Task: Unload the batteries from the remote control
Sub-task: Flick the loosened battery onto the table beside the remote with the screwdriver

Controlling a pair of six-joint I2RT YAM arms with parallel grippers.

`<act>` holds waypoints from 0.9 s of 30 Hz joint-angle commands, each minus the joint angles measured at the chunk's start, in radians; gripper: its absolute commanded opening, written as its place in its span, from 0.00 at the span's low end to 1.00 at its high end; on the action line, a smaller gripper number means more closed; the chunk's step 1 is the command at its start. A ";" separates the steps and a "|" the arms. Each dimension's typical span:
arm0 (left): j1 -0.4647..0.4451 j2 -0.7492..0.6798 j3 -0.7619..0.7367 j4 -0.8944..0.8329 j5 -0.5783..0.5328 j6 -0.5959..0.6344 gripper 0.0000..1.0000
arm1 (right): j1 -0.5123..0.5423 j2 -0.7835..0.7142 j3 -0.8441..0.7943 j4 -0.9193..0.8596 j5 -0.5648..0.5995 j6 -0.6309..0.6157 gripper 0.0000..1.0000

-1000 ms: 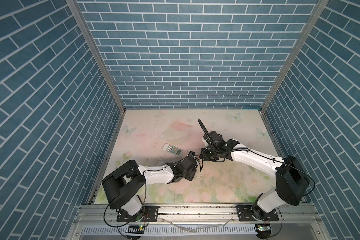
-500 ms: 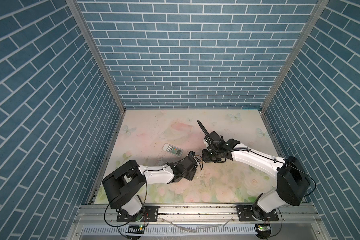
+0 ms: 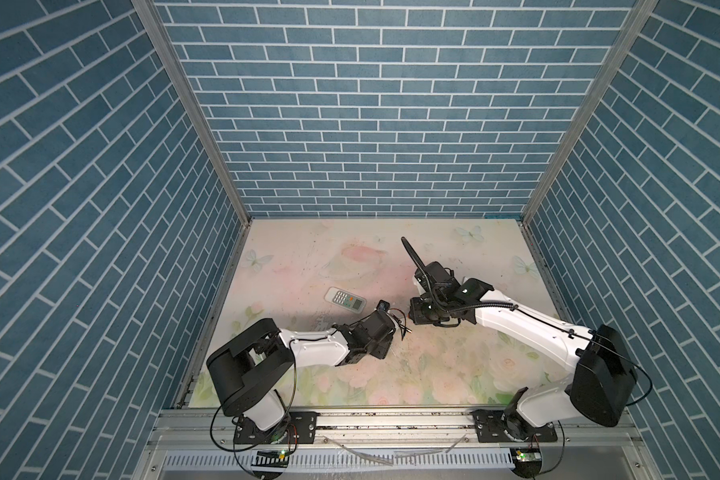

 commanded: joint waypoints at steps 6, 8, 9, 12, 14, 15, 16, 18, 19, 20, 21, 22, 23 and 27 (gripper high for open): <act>0.013 0.111 -0.083 -0.248 0.126 -0.068 0.66 | 0.017 -0.070 -0.048 -0.020 0.033 0.031 0.00; 0.013 0.107 -0.083 -0.247 0.130 -0.077 0.66 | 0.025 -0.078 -0.061 -0.005 0.043 0.045 0.00; 0.013 0.108 -0.085 -0.245 0.131 -0.082 0.66 | 0.028 -0.080 -0.069 0.005 0.051 0.055 0.00; 0.012 0.107 -0.086 -0.242 0.131 -0.093 0.66 | 0.036 -0.080 -0.103 0.054 0.074 0.100 0.00; 0.013 0.108 -0.088 -0.245 0.131 -0.104 0.66 | 0.040 -0.081 -0.131 0.101 0.093 0.139 0.00; 0.013 0.107 -0.086 -0.248 0.129 -0.109 0.66 | 0.043 -0.084 -0.148 0.128 0.102 0.158 0.00; 0.012 0.106 -0.086 -0.249 0.131 -0.116 0.67 | 0.047 -0.086 -0.160 0.150 0.112 0.176 0.00; 0.014 0.104 -0.088 -0.247 0.132 -0.127 0.69 | 0.056 -0.092 -0.187 0.204 0.123 0.204 0.00; 0.012 0.101 -0.088 -0.249 0.131 -0.130 0.70 | 0.058 -0.094 -0.194 0.216 0.128 0.213 0.00; 0.014 0.100 -0.086 -0.253 0.133 -0.130 0.71 | 0.062 -0.098 -0.201 0.224 0.137 0.220 0.00; 0.013 0.095 -0.086 -0.256 0.134 -0.130 0.72 | 0.065 -0.103 -0.206 0.230 0.142 0.224 0.00; 0.012 0.093 -0.089 -0.258 0.137 -0.130 0.73 | 0.066 -0.109 -0.213 0.235 0.147 0.229 0.00; 0.013 0.088 -0.091 -0.258 0.140 -0.129 0.74 | 0.066 -0.117 -0.221 0.241 0.150 0.232 0.00; 0.012 0.086 -0.101 -0.252 0.163 -0.134 0.75 | 0.067 -0.143 -0.241 0.247 0.159 0.237 0.00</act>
